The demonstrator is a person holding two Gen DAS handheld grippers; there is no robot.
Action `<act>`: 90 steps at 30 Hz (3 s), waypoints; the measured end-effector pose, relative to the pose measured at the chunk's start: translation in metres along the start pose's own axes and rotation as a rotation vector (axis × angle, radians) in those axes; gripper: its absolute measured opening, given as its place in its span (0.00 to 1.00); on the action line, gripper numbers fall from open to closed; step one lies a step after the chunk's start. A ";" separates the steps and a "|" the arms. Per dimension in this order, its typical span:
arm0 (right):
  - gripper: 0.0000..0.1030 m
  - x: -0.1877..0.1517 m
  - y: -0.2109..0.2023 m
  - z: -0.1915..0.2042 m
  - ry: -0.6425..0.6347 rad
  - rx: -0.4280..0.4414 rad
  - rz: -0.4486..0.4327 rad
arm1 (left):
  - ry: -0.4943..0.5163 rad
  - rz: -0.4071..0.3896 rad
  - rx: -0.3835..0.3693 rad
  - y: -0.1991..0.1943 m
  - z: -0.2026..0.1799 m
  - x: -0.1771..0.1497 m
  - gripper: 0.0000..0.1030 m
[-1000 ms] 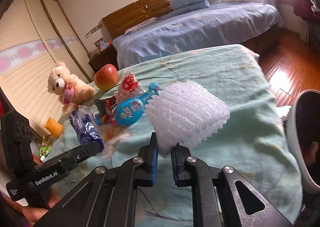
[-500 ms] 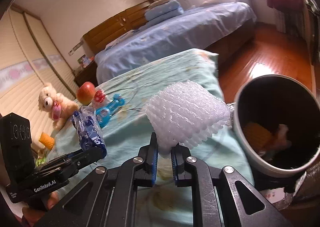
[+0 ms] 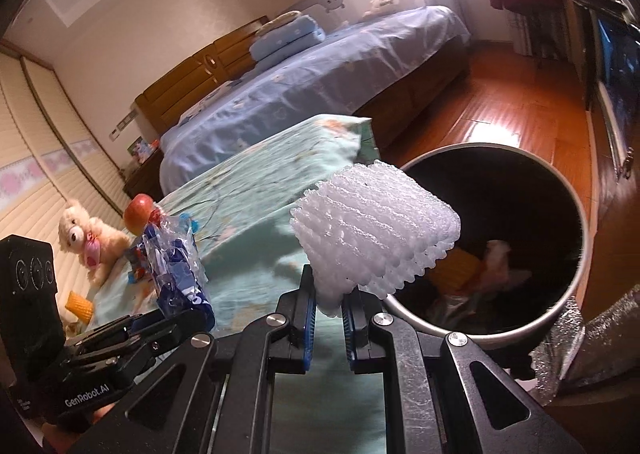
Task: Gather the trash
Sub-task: 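Carry the blue wrapper and foam net over the bin and open both tools, then move both open tools back toward the remaining items on the table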
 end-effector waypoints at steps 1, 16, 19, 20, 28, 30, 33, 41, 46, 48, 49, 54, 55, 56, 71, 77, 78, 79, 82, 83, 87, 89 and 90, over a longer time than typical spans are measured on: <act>0.11 0.001 -0.001 -0.004 0.005 -0.003 -0.001 | 0.008 0.004 -0.005 0.002 -0.003 0.002 0.31; 0.11 0.019 -0.008 -0.048 0.057 -0.052 -0.020 | 0.063 0.069 -0.090 0.043 -0.047 0.021 0.31; 0.11 0.024 -0.007 -0.052 0.061 -0.059 -0.022 | 0.078 0.082 -0.099 0.051 -0.053 0.025 0.31; 0.11 0.025 -0.006 -0.054 0.061 -0.063 -0.025 | 0.083 0.086 -0.103 0.054 -0.056 0.027 0.31; 0.11 0.040 0.002 -0.069 0.062 -0.094 -0.024 | 0.089 0.120 -0.139 0.073 -0.066 0.035 0.31; 0.12 0.043 0.005 -0.074 0.069 -0.099 -0.019 | 0.090 0.126 -0.141 0.077 -0.068 0.037 0.31; 0.12 0.046 0.008 -0.079 0.076 -0.106 -0.017 | 0.091 0.138 -0.145 0.082 -0.069 0.038 0.31; 0.14 0.051 0.014 -0.090 0.094 -0.116 0.002 | 0.096 0.145 -0.160 0.089 -0.073 0.043 0.33; 0.16 0.050 0.018 -0.094 0.109 -0.126 0.013 | 0.097 0.144 -0.165 0.090 -0.076 0.045 0.38; 0.16 0.050 0.018 -0.095 0.115 -0.126 0.016 | 0.098 0.145 -0.164 0.090 -0.076 0.044 0.43; 0.18 0.050 0.018 -0.096 0.118 -0.128 0.018 | 0.097 0.146 -0.158 0.090 -0.076 0.044 0.48; 0.48 0.053 0.014 -0.098 0.144 -0.121 0.005 | 0.084 0.132 -0.147 0.082 -0.070 0.041 0.58; 0.48 0.054 0.012 -0.098 0.147 -0.121 -0.001 | 0.084 0.130 -0.143 0.079 -0.068 0.040 0.58; 0.48 0.054 0.011 -0.098 0.151 -0.120 -0.005 | 0.083 0.126 -0.138 0.077 -0.066 0.039 0.58; 0.79 0.031 0.006 -0.043 0.102 -0.049 -0.019 | -0.040 0.059 -0.033 0.020 0.001 -0.004 0.60; 0.80 0.017 0.011 -0.007 0.050 -0.007 -0.007 | -0.094 0.027 0.024 -0.004 0.033 -0.018 0.60; 0.81 0.015 0.013 0.000 0.041 0.002 -0.003 | -0.104 0.022 0.036 -0.009 0.038 -0.021 0.60; 0.81 0.013 0.014 0.004 0.035 0.006 0.000 | -0.116 0.016 0.049 -0.013 0.045 -0.024 0.60; 0.81 0.006 0.021 0.021 0.015 0.022 0.017 | -0.146 0.004 0.079 -0.024 0.063 -0.033 0.60; 0.81 0.003 0.023 0.026 0.008 0.027 0.024 | -0.163 0.000 0.091 -0.029 0.071 -0.037 0.60; 0.81 -0.009 0.034 0.047 -0.021 0.046 0.055 | -0.215 -0.007 0.125 -0.041 0.095 -0.050 0.60; 0.81 -0.014 0.040 0.056 -0.034 0.053 0.072 | -0.237 -0.011 0.141 -0.047 0.107 -0.056 0.60; 0.81 -0.017 0.043 0.060 -0.040 0.056 0.078 | -0.247 -0.012 0.149 -0.050 0.114 -0.060 0.60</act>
Point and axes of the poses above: each gripper's, at about its wrist camera, not at the fingertips, and y roughly the way its jaws point, z to its left, x to its top, the point moved 5 cm from there along y, roughly the way its jaws point, and after that the axes turned 11 degrees about y, right-handed, at the moved point
